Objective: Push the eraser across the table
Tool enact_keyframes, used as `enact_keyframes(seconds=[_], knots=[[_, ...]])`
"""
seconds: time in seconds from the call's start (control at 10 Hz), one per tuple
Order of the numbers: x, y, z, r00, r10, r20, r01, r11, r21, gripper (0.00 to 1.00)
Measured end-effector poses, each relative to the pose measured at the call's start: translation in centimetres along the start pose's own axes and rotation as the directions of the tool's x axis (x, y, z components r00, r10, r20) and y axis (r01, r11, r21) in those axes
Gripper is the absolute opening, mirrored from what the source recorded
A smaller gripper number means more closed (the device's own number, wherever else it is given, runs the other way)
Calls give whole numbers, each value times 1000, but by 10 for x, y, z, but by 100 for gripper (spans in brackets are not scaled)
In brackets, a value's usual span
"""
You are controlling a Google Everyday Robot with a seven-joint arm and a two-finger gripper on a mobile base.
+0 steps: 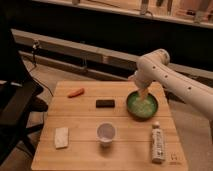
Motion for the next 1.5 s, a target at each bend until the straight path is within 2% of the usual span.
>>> enact_keyframes(seconds=[0.1, 0.3, 0.6, 0.8, 1.2, 1.5], knots=[[-1, 0, -1, 1000, -1, -1, 1, 1000, 5, 69], [-14, -3, -1, 997, 66, 36, -67, 997, 31, 48], [-25, -6, 1, 993, 105, 50, -107, 994, 33, 16], [-29, -7, 5, 992, 104, 70, -106, 994, 27, 1], [-55, -12, 24, 996, 34, 84, -34, 999, 2, 0], [-75, -17, 48, 995, -26, 99, 28, 999, -20, 0]])
